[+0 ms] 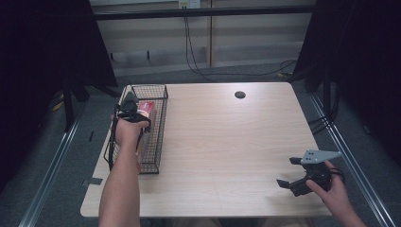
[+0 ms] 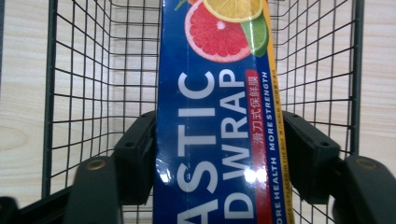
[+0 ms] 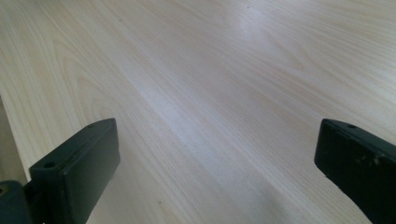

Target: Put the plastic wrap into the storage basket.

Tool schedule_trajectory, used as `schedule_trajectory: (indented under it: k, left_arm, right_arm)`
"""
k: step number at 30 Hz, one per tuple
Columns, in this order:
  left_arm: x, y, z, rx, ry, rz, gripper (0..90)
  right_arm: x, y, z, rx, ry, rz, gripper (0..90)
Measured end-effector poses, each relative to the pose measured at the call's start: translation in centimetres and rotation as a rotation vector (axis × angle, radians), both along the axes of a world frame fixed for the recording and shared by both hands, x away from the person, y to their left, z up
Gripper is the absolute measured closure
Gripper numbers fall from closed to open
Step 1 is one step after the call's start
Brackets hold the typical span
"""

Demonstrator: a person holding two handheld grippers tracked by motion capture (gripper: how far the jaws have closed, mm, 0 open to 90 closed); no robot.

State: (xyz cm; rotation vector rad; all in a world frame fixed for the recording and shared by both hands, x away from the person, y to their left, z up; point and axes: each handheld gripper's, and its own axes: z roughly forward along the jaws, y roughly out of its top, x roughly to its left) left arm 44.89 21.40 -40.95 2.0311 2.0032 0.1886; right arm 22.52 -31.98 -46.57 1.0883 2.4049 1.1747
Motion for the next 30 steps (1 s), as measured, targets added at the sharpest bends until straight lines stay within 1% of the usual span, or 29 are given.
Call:
schedule_trajectory:
  k: [1, 2, 5, 7, 9, 10, 13, 15, 17, 19, 20, 21, 22, 24, 28, 29, 30]
  left_arm:
    - [0.0, 0.0, 0.0, 0.003, -0.006, -0.004, 33.3]
    - [-0.1, 0.0, 0.1, -0.012, -0.004, -0.001, 32.1]
    - [-0.1, -0.1, 0.4, -0.018, 0.003, -0.021, 28.8]
    - [-0.3, -0.1, 0.7, -0.022, -0.007, -0.019, 27.0]
    - [-0.3, -0.1, 1.0, -0.018, -0.007, -0.035, 26.2]
    - [-0.4, -0.1, 1.3, -0.022, -0.007, -0.029, 25.8]
    - [-0.6, -0.1, 2.0, -0.026, -0.026, -0.036, 24.7]
    - [-0.7, 0.0, 2.6, -0.033, -0.037, -0.038, 24.0]
    - [-0.8, 0.1, 3.2, -0.027, -0.047, -0.047, 23.7]
    - [-1.0, 0.2, 3.8, -0.047, -0.063, -0.055, 24.2]
    - [-1.1, 0.1, 4.1, -0.058, -0.067, -0.045, 24.1]
    - [-1.2, 0.0, 4.2, -0.058, -0.076, -0.043, 24.1]
    - [-1.3, 0.0, 4.5, -0.059, -0.074, -0.052, 24.1]
    - [-1.4, -0.2, 4.8, -0.064, -0.086, -0.065, 24.0]
    - [-1.6, -0.7, 5.4, -0.070, -0.097, -0.082, 23.8]
    - [-1.6, -1.0, 5.5, -0.074, -0.100, -0.078, 23.8]
    - [-1.6, -1.0, 5.6, -0.068, -0.102, -0.092, 23.7]
  right_arm:
    - [0.0, 0.0, 0.0, 0.000, -0.001, 0.000, 0.1]
    - [0.0, 0.0, 0.0, 0.001, 0.001, 0.002, 0.1]
    - [0.0, 0.0, 0.0, 0.000, -0.002, 0.000, 0.1]
    - [0.0, 0.0, 0.0, -0.002, 0.000, 0.001, 0.1]
    - [0.0, 0.1, 0.0, -0.001, -0.002, 0.002, 0.1]
    - [0.1, 0.1, 0.0, -0.001, -0.004, 0.003, 0.1]
    - [0.0, 0.1, 0.0, -0.006, 0.001, 0.003, 0.1]
    - [0.0, 0.1, 0.0, 0.000, -0.002, 0.003, 0.1]
    - [0.0, 0.1, 0.1, 0.003, -0.002, 0.001, 0.1]
    - [0.0, 0.1, 0.1, 0.002, -0.003, 0.000, 0.1]
    - [0.0, 0.2, 0.1, 0.001, -0.003, -0.002, 0.1]
    - [-0.1, 0.2, 0.1, 0.000, -0.003, -0.001, 0.1]
    - [-0.1, 0.2, 0.1, 0.002, -0.002, 0.000, 0.1]
    - [-0.1, 0.2, 0.1, 0.001, -0.002, 0.000, 0.1]
    - [-0.1, 0.2, 0.2, 0.005, -0.002, 0.000, 0.1]
    - [-0.1, 0.1, 0.2, 0.005, -0.005, -0.001, 0.1]
    - [-0.1, 0.1, 0.2, 0.006, -0.006, 0.000, 0.1]
